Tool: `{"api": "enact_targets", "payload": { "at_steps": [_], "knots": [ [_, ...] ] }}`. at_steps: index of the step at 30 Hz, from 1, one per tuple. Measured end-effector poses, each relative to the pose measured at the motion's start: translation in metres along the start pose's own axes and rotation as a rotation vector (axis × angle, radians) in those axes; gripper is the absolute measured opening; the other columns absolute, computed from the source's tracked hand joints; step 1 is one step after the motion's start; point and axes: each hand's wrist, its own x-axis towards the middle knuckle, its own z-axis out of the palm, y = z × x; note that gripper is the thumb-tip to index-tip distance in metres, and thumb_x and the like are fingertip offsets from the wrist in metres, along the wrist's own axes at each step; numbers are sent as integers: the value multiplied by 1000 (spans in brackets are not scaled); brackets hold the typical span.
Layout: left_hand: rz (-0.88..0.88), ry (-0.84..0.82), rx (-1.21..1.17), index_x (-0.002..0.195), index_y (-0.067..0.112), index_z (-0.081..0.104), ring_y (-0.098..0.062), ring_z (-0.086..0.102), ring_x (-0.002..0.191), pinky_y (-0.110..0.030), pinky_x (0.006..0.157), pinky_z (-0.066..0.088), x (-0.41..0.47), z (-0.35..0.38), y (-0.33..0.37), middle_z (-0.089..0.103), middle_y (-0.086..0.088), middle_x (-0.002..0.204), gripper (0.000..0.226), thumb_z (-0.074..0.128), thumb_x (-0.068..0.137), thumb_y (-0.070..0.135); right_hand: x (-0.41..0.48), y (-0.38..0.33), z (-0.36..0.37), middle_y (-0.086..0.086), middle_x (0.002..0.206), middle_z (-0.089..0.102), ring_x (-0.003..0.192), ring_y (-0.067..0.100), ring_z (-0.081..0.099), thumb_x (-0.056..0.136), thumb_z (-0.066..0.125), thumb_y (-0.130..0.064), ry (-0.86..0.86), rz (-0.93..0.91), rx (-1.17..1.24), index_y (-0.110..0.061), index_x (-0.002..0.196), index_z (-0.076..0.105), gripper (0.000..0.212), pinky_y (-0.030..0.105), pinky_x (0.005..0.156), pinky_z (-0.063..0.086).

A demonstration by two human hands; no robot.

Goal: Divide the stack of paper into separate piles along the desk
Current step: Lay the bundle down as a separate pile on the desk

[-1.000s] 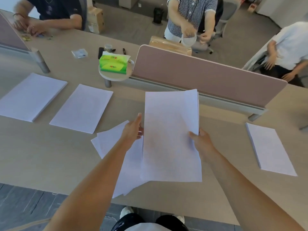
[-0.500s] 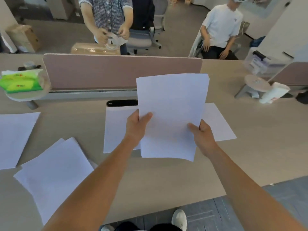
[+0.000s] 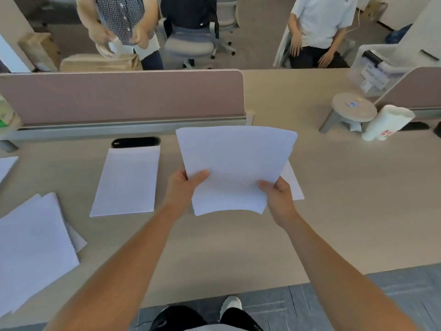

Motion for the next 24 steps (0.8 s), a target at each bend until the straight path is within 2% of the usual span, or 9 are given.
{"api": "enact_targets", "payload": {
  "at_steps": [3,7,11,14,18,21,24],
  "knots": [
    [-87,-20,11,106,12,72,-25,71,102,-47,96,54,1,4,-17,76,-4,107,39,85,70,21,1,17,-14,2,104,73,97,20,69,87,63,-1,-39,53,-24,-13,107,69,24,36,85,56],
    [-149,-30,37,102,12,72,-28,71,100,-41,88,57,-3,9,-36,75,-8,104,31,84,73,8,0,26,-22,0,96,75,85,13,72,87,70,-3,-39,137,15,-12,101,70,17,27,72,56],
    [-161,-35,39,92,21,72,-24,71,92,-39,82,58,-2,20,-31,75,-2,95,36,85,59,27,2,29,-21,4,100,76,94,23,71,89,69,-13,-13,134,25,-11,99,73,10,40,82,57],
    [-129,-32,65,88,24,72,-21,71,88,-38,81,58,3,20,-22,76,-1,94,37,85,55,32,4,20,-20,4,101,75,96,23,71,89,70,-14,0,97,45,-9,102,72,14,37,82,58],
    [-99,-111,105,97,18,73,-23,71,96,-39,83,58,11,8,-17,75,-5,102,59,88,44,38,7,11,-24,3,102,75,96,21,71,82,75,-8,-34,65,23,-8,104,71,22,35,82,57],
    [-94,-173,178,101,17,74,-23,69,100,-39,85,56,14,7,-15,74,-5,104,62,88,45,39,8,8,-23,4,102,75,96,19,71,80,75,-3,-58,87,35,-6,104,72,24,32,79,56],
    [-114,-167,156,103,23,73,-17,71,99,-37,85,57,13,15,-12,75,0,105,55,86,52,37,7,6,-17,1,96,76,92,19,72,82,75,-9,-27,102,29,-13,96,75,15,40,84,58]
  ]
}}
